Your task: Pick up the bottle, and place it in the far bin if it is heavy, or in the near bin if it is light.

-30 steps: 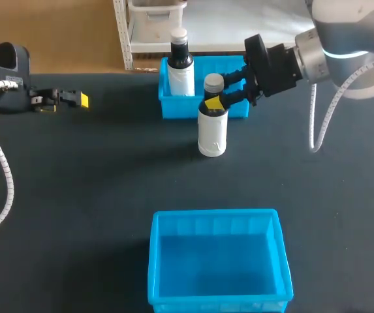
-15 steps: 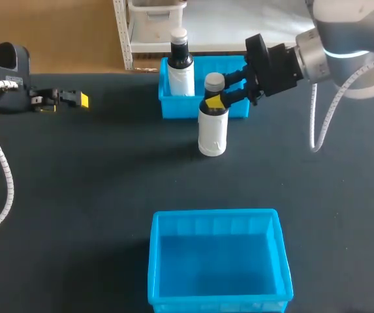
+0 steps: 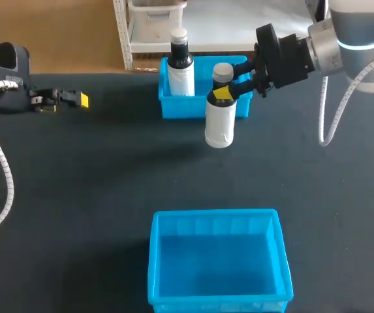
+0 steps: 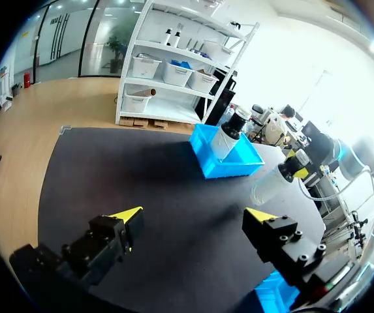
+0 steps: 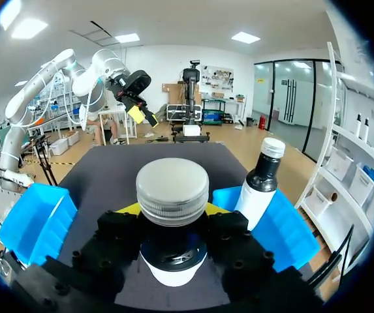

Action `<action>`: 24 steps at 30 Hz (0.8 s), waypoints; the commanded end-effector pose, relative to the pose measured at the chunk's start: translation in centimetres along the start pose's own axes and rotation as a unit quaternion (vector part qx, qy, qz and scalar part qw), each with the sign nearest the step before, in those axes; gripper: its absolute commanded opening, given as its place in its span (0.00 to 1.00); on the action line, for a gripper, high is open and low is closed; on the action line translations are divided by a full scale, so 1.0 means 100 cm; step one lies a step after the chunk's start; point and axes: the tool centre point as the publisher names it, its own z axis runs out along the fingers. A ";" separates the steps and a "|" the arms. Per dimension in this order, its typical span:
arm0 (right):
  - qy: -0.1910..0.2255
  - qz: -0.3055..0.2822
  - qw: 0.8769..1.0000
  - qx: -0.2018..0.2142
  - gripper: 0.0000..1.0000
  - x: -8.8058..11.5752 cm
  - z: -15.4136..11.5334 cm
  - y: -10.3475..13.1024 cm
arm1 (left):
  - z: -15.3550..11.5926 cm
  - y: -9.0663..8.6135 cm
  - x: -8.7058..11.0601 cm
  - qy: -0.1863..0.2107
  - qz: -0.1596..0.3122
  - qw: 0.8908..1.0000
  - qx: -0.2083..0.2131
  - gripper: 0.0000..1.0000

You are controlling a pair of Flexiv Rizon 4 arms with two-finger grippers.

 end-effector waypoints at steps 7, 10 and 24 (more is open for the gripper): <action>0.007 0.004 0.999 0.037 0.00 -0.010 -0.049 0.010 | 0.000 0.000 0.000 0.000 0.000 1.000 0.000 1.00; 0.008 0.008 0.999 0.050 0.00 -0.010 -0.061 0.010 | 0.000 0.000 0.000 0.000 0.000 1.000 0.000 1.00; 0.010 0.014 0.996 0.090 0.00 -0.006 -0.106 -0.004 | 0.000 0.000 0.000 0.000 0.000 1.000 0.000 1.00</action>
